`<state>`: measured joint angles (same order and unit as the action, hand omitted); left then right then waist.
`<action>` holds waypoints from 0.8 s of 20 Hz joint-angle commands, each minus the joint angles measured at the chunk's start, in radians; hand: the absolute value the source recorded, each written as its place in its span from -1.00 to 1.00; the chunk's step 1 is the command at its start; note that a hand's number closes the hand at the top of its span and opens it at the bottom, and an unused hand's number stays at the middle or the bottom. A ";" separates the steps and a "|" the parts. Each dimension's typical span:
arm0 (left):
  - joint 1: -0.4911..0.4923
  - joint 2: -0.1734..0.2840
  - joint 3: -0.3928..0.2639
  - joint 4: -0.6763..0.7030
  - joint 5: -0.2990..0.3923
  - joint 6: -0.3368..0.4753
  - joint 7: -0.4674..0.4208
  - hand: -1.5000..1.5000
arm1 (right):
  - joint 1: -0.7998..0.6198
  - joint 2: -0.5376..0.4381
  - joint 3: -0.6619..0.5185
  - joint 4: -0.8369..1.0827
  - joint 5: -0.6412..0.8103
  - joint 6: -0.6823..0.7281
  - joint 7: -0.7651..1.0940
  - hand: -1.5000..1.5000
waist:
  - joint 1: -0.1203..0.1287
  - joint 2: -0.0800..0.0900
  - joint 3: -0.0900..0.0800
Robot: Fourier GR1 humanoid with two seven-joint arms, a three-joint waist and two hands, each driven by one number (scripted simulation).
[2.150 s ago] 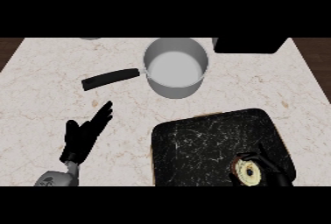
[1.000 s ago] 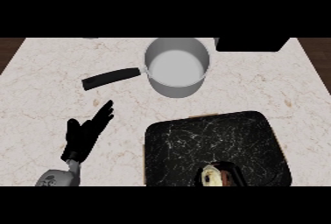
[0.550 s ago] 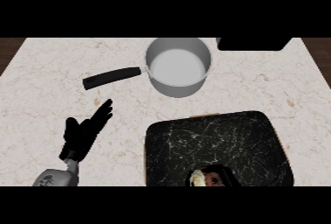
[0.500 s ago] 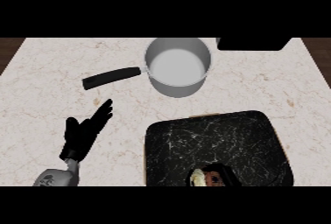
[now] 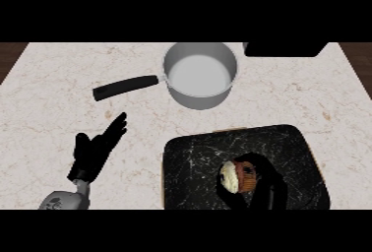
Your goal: Pick the cupcake from the tray and place it in the pot
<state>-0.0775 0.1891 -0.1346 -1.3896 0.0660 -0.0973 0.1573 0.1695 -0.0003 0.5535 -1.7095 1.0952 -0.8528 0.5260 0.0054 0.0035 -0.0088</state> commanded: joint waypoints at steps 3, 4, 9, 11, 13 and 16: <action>-0.004 0.000 -0.007 0.008 -0.011 -0.005 -0.007 0.00 | -0.279 0.000 -0.054 -0.045 0.151 0.347 0.332 1.00 | 0.021 -0.001 0.001; -0.012 -0.005 -0.014 -0.002 -0.005 -0.011 0.011 0.00 | -0.327 0.000 -0.038 -0.040 0.172 0.400 0.397 1.00 | 0.022 -0.003 0.002; -0.023 -0.007 -0.019 0.020 0.002 -0.038 -0.012 0.00 | -0.680 0.000 -0.106 0.089 0.114 0.648 0.621 1.00 | 0.050 0.002 0.003; -0.043 -0.012 -0.011 0.028 0.001 -0.028 0.000 0.00 | -0.818 0.000 -0.137 0.190 0.065 0.720 0.655 1.00 | 0.050 0.004 0.005; -0.074 -0.021 -0.014 0.044 -0.008 -0.024 -0.002 0.00 | -0.931 0.000 -0.140 0.332 0.006 0.692 0.684 1.00 | 0.062 0.009 0.006; -0.034 -0.022 -0.030 0.041 -0.022 -0.026 -0.026 0.00 | -1.027 0.000 -0.204 0.490 0.002 0.802 0.669 1.00 | 0.068 0.010 0.005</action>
<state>-0.1283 0.1614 -0.1576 -1.3519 0.0494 -0.1105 0.1510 -0.6907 -0.0039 0.4069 -1.3865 1.1270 -0.2002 1.0822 0.0603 0.0106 -0.0037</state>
